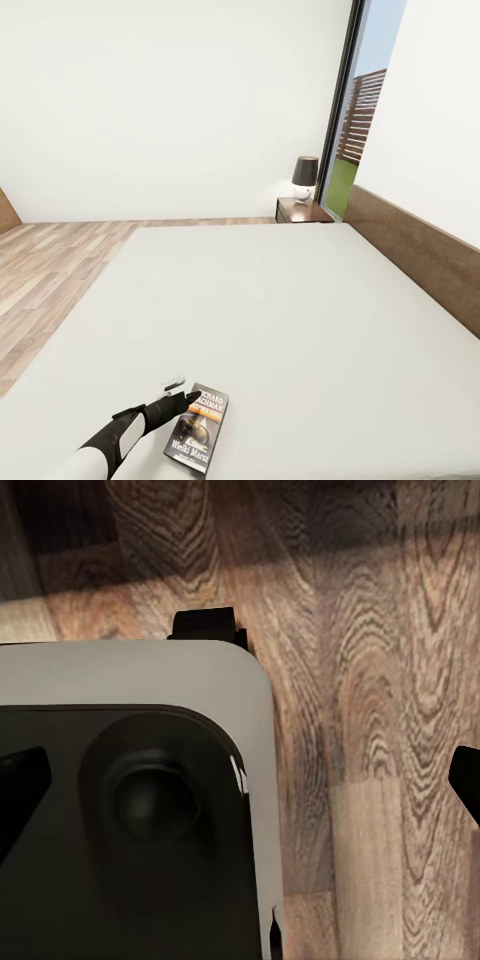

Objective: In the bedroom, move the book from the bed onto either nightstand, and place the two sandals side by side next to the bed.

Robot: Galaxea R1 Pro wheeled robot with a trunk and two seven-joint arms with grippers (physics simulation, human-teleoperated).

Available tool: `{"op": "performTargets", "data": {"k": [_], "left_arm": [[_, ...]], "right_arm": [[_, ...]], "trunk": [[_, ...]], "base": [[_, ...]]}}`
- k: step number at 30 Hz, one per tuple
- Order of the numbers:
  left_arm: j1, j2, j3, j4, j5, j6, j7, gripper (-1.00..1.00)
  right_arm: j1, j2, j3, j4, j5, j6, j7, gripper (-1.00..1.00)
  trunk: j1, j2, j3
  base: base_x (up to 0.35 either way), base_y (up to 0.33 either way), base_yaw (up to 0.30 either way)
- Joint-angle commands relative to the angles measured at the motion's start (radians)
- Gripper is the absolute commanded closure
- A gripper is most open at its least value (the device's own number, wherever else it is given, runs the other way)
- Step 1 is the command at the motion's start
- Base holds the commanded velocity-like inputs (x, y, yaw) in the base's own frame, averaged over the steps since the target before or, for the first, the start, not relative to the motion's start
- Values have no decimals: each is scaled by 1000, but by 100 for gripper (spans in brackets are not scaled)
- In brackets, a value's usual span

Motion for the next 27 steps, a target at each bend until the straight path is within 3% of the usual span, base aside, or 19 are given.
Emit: {"op": "performTargets", "data": {"k": [1, 15, 23, 27], "left_arm": [[0, 0, 8, -1, 4, 10, -5, -100], [0, -1, 8, -1, 4, 3, -5, -100], [0, -1, 8, -1, 3, -2, -5, -100], [0, -2, 8, -1, 3, -4, -5, -100]], "right_arm": [[-1, -1, -8, 3, 7, -6, 3, -100], [-1, -1, -8, 3, 7, -6, 3, -100], [-1, -1, -8, 3, 7, -6, 3, -100], [-1, -1, -8, 3, 7, -6, 3, -100]], "trunk": [[0, 0, -1], [0, 0, -1], [31, -56, -26], [31, -56, -26]], "base": [[0, 0, 0], [0, 0, 0], [0, 0, 0], [0, 0, 0]]}}
